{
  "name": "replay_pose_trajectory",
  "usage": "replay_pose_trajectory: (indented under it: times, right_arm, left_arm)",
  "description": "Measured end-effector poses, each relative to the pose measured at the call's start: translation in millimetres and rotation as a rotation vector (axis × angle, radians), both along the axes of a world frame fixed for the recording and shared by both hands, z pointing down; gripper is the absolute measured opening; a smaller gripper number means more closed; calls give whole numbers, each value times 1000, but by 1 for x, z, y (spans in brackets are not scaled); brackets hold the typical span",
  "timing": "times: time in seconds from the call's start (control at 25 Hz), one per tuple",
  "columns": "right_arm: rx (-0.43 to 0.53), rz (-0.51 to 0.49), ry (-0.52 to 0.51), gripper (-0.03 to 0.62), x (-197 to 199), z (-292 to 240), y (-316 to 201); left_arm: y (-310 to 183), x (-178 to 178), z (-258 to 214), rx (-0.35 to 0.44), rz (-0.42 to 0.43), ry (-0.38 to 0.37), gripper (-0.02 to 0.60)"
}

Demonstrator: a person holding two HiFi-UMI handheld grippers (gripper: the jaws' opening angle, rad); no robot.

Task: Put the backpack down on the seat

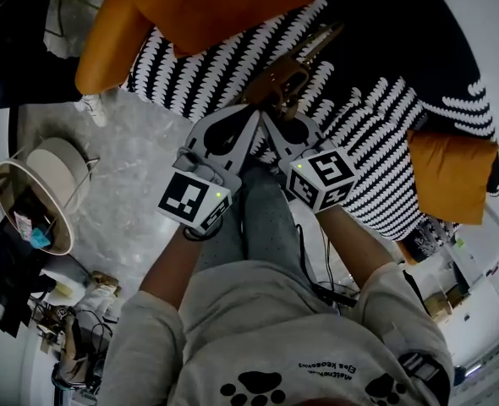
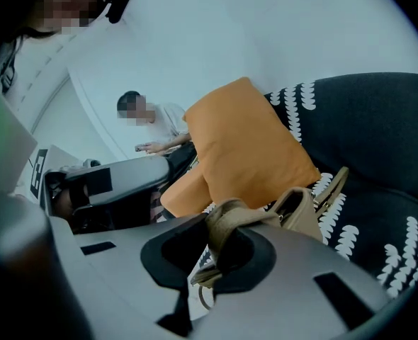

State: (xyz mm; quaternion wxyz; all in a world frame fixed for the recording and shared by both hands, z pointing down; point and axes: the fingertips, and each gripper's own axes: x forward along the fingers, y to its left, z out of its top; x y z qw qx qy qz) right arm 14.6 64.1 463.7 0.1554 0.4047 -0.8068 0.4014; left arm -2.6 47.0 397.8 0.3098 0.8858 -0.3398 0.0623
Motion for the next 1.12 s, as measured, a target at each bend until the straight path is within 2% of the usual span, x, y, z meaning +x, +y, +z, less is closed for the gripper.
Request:
replay_pose_trajectory:
  times: [0.32, 0.72, 0.76, 0.88, 1.04, 1.12]
  right_arm:
    - [-62, 1, 25, 49, 3, 7, -11]
    - [-229, 128, 104, 51, 23, 36, -15]
    - [-244, 140, 110, 64, 24, 37, -15]
    - [-289, 179, 120, 160, 31, 36, -16]
    - [-358, 282, 166, 210, 46, 46, -12]
    - [-359, 330, 204, 216, 56, 49, -9]
  left_arm:
    - [0, 3, -2, -9, 19, -1, 18]
    - [7, 3, 7, -18, 49, 3, 18]
    - [7, 4, 7, -18, 54, 5, 18]
    - [7, 12, 1, -17, 69, 12, 18]
    - [8, 17, 3, -19, 82, 11, 18]
    - [9, 19, 5, -19, 88, 12, 18]
